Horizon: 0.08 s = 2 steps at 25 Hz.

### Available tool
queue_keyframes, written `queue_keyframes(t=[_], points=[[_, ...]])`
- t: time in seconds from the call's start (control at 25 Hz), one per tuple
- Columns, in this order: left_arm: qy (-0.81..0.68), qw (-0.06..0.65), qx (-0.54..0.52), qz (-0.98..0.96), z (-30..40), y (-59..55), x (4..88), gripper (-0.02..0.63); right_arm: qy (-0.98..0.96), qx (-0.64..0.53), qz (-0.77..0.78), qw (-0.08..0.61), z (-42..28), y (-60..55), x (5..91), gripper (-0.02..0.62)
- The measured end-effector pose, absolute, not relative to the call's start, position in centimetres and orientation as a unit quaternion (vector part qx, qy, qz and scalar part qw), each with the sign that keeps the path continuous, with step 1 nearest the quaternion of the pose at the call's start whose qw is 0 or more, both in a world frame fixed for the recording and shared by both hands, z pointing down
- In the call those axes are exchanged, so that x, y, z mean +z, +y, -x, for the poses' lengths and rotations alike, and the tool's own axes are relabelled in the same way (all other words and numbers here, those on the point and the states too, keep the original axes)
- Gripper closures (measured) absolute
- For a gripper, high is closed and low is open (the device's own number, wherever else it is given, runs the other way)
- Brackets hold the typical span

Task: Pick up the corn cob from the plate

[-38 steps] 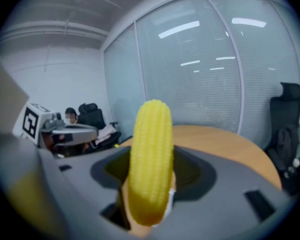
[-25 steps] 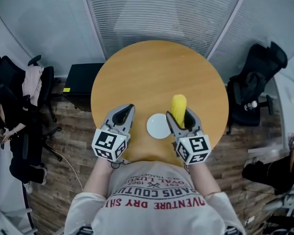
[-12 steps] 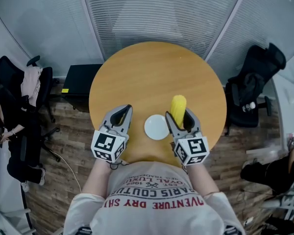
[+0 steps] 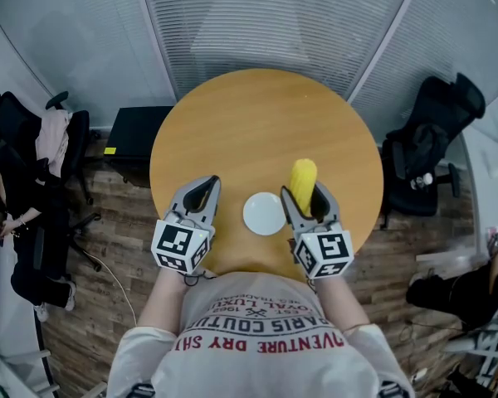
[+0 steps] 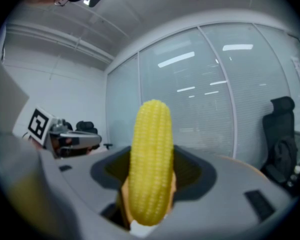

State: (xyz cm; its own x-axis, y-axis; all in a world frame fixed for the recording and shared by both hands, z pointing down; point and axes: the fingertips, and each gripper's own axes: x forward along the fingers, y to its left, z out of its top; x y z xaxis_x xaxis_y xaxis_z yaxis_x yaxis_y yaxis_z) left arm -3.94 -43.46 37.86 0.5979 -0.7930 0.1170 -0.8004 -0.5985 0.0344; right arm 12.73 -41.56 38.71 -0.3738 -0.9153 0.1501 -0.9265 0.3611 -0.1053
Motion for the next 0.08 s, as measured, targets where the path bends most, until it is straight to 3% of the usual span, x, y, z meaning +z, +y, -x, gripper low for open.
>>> queue_keyframes(t=[0.08], points=[[-0.446, 0.039, 0.047, -0.893, 3.76, -43.43, 37.88, 0.572, -0.823, 0.089, -0.560, 0.031, -12.97, -41.62, 38.79, 0.330]])
